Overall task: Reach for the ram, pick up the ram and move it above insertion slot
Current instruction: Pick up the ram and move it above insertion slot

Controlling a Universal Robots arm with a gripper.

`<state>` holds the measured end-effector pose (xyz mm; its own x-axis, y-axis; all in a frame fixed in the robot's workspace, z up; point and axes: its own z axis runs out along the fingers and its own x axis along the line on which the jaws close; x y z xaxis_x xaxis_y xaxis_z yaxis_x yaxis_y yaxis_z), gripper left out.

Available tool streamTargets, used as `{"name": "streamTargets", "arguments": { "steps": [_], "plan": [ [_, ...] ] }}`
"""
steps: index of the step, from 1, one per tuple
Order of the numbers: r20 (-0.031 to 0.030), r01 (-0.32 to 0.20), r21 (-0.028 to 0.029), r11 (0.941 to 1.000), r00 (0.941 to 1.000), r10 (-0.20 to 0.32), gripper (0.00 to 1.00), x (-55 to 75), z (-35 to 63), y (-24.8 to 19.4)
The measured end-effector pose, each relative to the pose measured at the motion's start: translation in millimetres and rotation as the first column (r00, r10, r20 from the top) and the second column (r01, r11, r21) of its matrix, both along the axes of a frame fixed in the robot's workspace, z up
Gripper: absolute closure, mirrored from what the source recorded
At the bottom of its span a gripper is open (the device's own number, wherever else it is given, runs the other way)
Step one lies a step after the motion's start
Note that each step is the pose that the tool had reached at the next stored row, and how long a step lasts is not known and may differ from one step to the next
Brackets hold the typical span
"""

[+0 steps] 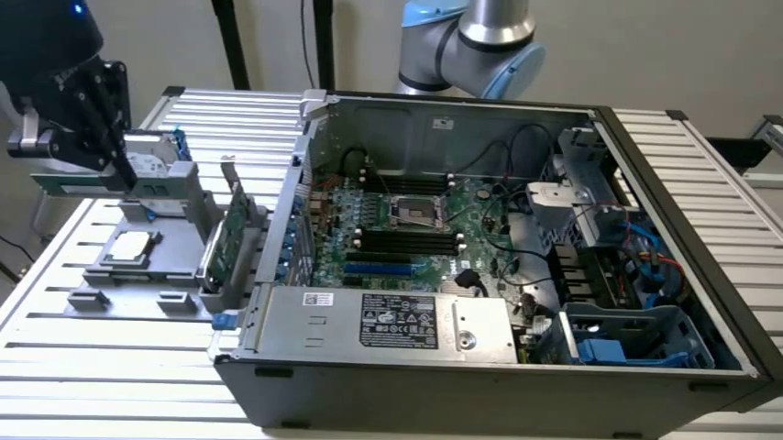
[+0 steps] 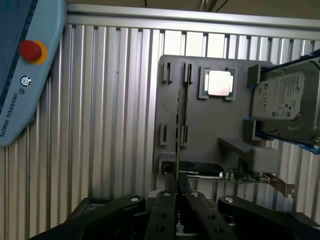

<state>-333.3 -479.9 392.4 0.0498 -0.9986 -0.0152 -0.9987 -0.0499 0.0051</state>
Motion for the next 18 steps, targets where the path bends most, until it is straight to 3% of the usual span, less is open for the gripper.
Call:
{"name": "streamTargets", "arguments": {
  "steps": [3, 8, 18],
  "plan": [
    [0.0002, 0.0, 0.0001, 1.0, 1.0, 0.0, 0.87, 5.6, 8.7, 3.3],
    [0.0, 0.0, 0.0017, 1.0, 1.0, 0.0, 0.87, 16.0, 14.9, 7.0],
    [-0.0001, 0.0, 0.0175, 0.9998, 1.0, 0.0, 0.87, 40.3, 21.1, 11.7]
  ]
}}
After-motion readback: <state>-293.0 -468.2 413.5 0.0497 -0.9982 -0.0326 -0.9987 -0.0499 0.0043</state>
